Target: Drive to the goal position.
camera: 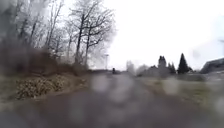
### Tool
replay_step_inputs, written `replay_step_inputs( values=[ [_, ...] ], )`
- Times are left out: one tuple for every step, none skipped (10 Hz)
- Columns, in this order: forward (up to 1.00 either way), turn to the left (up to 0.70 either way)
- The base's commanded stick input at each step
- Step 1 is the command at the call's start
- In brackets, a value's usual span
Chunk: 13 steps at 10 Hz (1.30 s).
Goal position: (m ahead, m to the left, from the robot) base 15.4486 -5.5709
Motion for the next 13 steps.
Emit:
replay_step_inputs(
  values=[
    [1.0,0.0],
    [1.0,0.0],
    [1.0,0.0],
    [1.0,0.0],
    [1.0,0.0],
    [1.0,0.0],
    [1.0,0.0],
    [1.0,0.0],
    [1.0,0.0],
    [1.0,0.0],
    [1.0,0.0],
    [1.0,0.0],
    [1.0,0.0]
  ],
)
